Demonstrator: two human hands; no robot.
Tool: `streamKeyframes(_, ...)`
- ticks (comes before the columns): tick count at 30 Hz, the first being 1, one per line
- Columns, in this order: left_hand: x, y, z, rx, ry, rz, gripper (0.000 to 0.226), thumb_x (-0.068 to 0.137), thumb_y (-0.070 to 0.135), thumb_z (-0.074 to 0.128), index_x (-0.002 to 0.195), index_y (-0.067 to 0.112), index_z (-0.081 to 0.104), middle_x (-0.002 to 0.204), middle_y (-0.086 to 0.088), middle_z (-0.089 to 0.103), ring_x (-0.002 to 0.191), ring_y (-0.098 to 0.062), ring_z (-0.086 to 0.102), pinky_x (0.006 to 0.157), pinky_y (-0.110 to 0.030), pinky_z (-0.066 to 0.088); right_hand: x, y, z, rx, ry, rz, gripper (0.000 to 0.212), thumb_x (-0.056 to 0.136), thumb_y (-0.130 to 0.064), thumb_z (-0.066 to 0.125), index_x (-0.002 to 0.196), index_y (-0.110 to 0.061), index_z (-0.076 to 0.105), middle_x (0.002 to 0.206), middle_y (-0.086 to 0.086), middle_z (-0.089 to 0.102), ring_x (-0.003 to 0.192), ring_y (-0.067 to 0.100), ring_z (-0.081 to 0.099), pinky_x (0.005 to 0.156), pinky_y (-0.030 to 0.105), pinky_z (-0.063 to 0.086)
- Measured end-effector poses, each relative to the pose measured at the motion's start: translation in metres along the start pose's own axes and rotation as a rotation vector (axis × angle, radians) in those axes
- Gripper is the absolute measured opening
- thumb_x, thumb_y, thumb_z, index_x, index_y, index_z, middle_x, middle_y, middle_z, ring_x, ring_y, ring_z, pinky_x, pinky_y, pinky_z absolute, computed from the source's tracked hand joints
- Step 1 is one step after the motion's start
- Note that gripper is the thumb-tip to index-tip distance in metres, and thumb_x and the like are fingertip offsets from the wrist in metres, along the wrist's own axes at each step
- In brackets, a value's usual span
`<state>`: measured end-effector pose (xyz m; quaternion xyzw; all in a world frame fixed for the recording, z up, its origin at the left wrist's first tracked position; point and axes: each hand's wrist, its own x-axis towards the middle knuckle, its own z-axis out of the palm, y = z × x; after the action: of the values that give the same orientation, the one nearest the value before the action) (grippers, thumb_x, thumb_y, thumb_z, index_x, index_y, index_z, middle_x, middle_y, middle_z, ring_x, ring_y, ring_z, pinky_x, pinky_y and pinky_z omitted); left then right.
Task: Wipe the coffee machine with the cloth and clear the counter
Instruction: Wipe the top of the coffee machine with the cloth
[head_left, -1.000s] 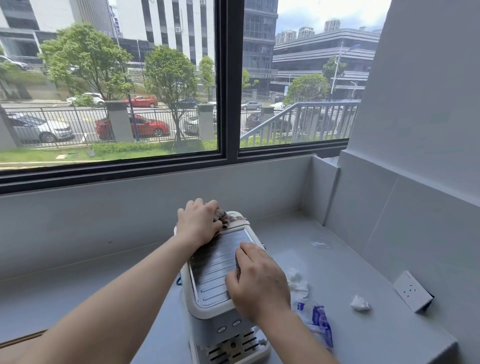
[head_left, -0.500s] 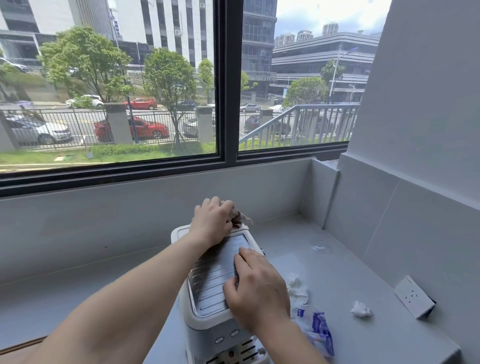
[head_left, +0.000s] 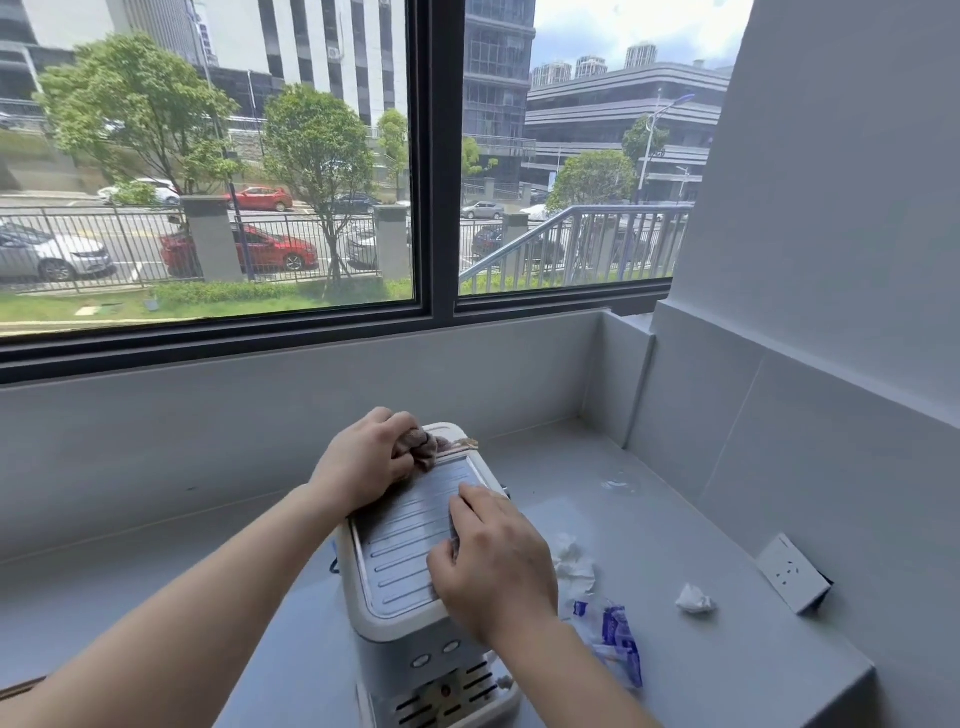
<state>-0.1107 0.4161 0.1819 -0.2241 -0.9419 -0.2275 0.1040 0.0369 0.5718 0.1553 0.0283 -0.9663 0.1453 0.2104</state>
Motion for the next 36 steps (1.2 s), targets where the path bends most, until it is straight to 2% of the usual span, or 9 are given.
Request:
streamKeyframes(4, -0.043, 0.005, -0.010, 0.025, 0.010, 0.185, 0.037, 0.074, 0.017, 0.066, 0.110, 0.025, 0.062, 0.118, 0.008, 0.062, 0.109, -0.019, 0.055, 0.090, -0.027, 0.042, 0.000, 0.002, 0.003, -0.012, 0.006, -0.012, 0.044, 0.081, -0.038, 0.038, 0.109, -0.018, 0.065, 0.127, -0.005, 0.063, 0.118, 0.013, 0.054, 0.098, 0.029, 0.045)
streamKeyframes(8, -0.060, 0.007, -0.012, 0.022, -0.018, 0.270, 0.040, 0.073, 0.018, 0.064, 0.112, 0.026, 0.060, 0.120, 0.009, 0.060, 0.109, -0.016, 0.054, 0.088, -0.022, 0.040, 0.002, 0.003, 0.004, -0.008, -0.015, -0.020, 0.054, 0.081, -0.039, 0.036, 0.125, -0.021, 0.063, 0.139, -0.008, 0.057, 0.133, 0.010, 0.046, 0.108, 0.026, 0.039)
streamKeyframes(11, -0.044, 0.014, -0.008, 0.075, -0.012, 0.199, 0.041, 0.078, 0.021, 0.062, 0.118, 0.025, 0.057, 0.119, 0.003, 0.060, 0.109, -0.022, 0.054, 0.091, -0.033, 0.044, 0.001, 0.000, 0.003, 0.000, -0.015, -0.024, 0.053, 0.082, -0.038, 0.036, 0.125, -0.021, 0.062, 0.138, -0.008, 0.057, 0.132, 0.010, 0.046, 0.107, 0.026, 0.039)
streamKeyframes(14, -0.013, 0.033, 0.004, 0.158, -0.068, 0.103, 0.033, 0.081, 0.025, 0.058, 0.114, 0.020, 0.057, 0.112, -0.005, 0.059, 0.104, -0.032, 0.056, 0.087, -0.041, 0.046, 0.000, 0.002, 0.003, -0.007, 0.028, -0.005, 0.040, 0.080, -0.035, 0.039, 0.105, -0.018, 0.064, 0.120, -0.006, 0.064, 0.113, 0.013, 0.055, 0.092, 0.028, 0.047)
streamKeyframes(19, 0.010, 0.030, 0.006, 0.136, -0.064, -0.003, 0.021, 0.083, 0.030, 0.057, 0.101, 0.021, 0.051, 0.105, -0.007, 0.057, 0.098, -0.036, 0.059, 0.074, -0.041, 0.049, 0.001, 0.001, 0.002, -0.016, 0.012, -0.010, 0.031, 0.079, -0.034, 0.038, 0.095, -0.018, 0.060, 0.112, -0.007, 0.063, 0.107, 0.016, 0.055, 0.086, 0.028, 0.045)
streamKeyframes(24, -0.019, -0.010, -0.014, 0.099, 0.019, -0.178, 0.021, 0.085, 0.028, 0.056, 0.104, 0.021, 0.052, 0.107, -0.007, 0.057, 0.100, -0.035, 0.060, 0.081, -0.043, 0.052, -0.001, 0.002, 0.001, -0.007, 0.000, -0.021, 0.039, 0.079, -0.036, 0.031, 0.096, -0.016, 0.060, 0.112, -0.004, 0.064, 0.106, 0.015, 0.055, 0.085, 0.030, 0.046)
streamKeyframes(31, -0.089, -0.002, -0.013, -0.055, 0.124, -0.108, 0.037, 0.080, 0.011, 0.060, 0.115, 0.024, 0.059, 0.125, 0.006, 0.057, 0.114, -0.022, 0.052, 0.106, -0.040, 0.034, -0.001, 0.003, 0.005, 0.002, 0.020, -0.017, 0.041, 0.079, -0.036, 0.028, 0.095, -0.017, 0.061, 0.110, -0.005, 0.064, 0.103, 0.015, 0.055, 0.080, 0.029, 0.047)
streamKeyframes(34, -0.111, 0.017, -0.009, -0.122, 0.170, -0.074, 0.031, 0.076, 0.012, 0.058, 0.104, 0.023, 0.063, 0.118, 0.013, 0.060, 0.115, -0.012, 0.049, 0.112, -0.039, 0.021, 0.000, 0.004, 0.006, 0.009, 0.025, -0.020, 0.042, 0.082, -0.032, 0.031, 0.103, -0.017, 0.064, 0.120, -0.005, 0.065, 0.112, 0.015, 0.056, 0.088, 0.029, 0.047)
streamKeyframes(36, -0.128, 0.026, -0.007, -0.184, 0.203, -0.041, 0.031, 0.071, 0.016, 0.055, 0.098, 0.027, 0.063, 0.111, 0.021, 0.059, 0.110, 0.000, 0.046, 0.109, -0.029, 0.024, 0.000, 0.004, 0.006, 0.030, 0.026, -0.018, 0.050, 0.084, -0.030, 0.032, 0.119, -0.014, 0.064, 0.136, -0.002, 0.061, 0.125, 0.016, 0.053, 0.099, 0.028, 0.045)
